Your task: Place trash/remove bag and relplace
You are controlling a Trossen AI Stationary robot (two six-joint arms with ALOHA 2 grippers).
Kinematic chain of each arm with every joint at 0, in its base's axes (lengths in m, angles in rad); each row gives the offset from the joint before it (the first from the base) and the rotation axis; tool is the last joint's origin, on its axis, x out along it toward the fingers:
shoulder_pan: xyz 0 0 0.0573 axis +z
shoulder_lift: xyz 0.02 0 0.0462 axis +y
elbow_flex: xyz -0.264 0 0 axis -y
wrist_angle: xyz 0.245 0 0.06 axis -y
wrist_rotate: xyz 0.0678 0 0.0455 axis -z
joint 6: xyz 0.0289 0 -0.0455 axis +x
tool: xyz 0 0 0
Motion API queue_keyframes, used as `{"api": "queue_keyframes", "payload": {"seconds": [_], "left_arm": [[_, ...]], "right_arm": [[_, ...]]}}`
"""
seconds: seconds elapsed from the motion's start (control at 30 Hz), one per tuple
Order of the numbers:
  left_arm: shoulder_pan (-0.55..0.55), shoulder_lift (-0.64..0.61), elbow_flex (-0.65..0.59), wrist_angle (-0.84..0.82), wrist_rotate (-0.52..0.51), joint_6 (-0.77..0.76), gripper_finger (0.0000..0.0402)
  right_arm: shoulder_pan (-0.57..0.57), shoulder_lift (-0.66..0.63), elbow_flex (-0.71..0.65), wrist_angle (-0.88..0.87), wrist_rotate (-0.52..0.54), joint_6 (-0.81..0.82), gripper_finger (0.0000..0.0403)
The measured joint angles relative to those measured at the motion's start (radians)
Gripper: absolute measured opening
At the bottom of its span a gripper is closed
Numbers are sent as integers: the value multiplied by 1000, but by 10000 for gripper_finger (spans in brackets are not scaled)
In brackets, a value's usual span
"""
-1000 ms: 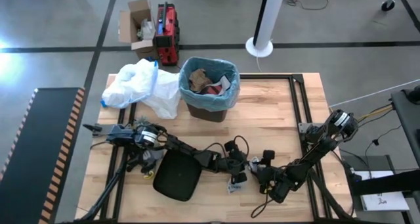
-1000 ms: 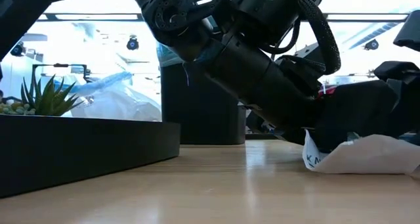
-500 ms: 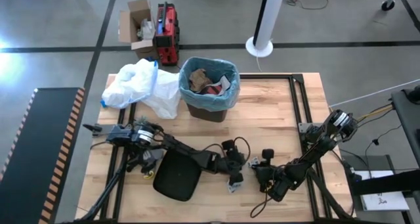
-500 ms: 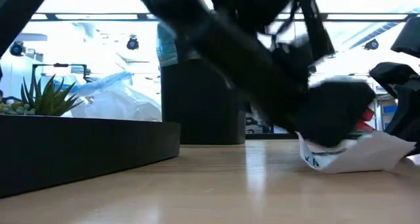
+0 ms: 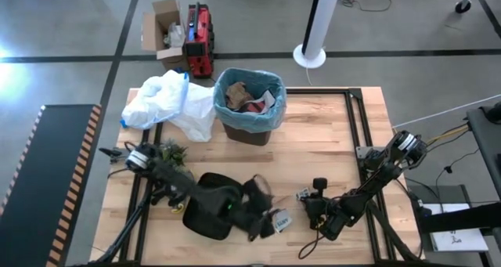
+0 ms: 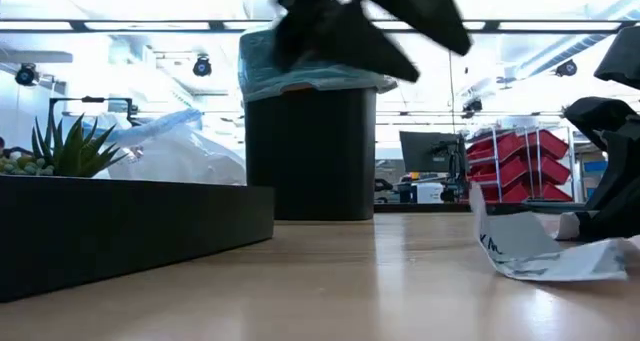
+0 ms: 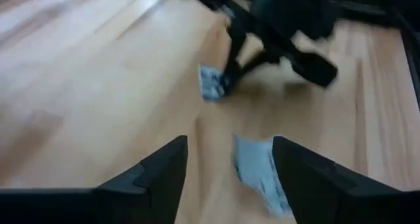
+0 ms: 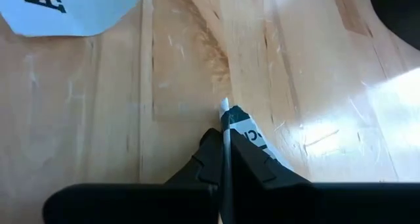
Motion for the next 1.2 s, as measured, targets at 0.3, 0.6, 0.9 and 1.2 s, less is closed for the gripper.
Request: {"api": "queue_keyframes", "payload": {"seconds": [0.3, 0.6, 0.9, 1.2], "left_arm": [[-31, 120, -21, 117, -65, -207, 236], [-15, 204, -20, 156, -64, -216, 229], [-9, 257, -20, 288, 40, -169, 191], [5, 264, -20, 312, 24, -105, 151]], "right_arm": [[-2, 0, 0, 8, 19, -4, 0], [-2, 0, 1, 10, 19, -12, 0], [-3, 0, 2, 8, 17, -15, 0], [-4, 0, 2, 12, 13, -25, 0]]}}
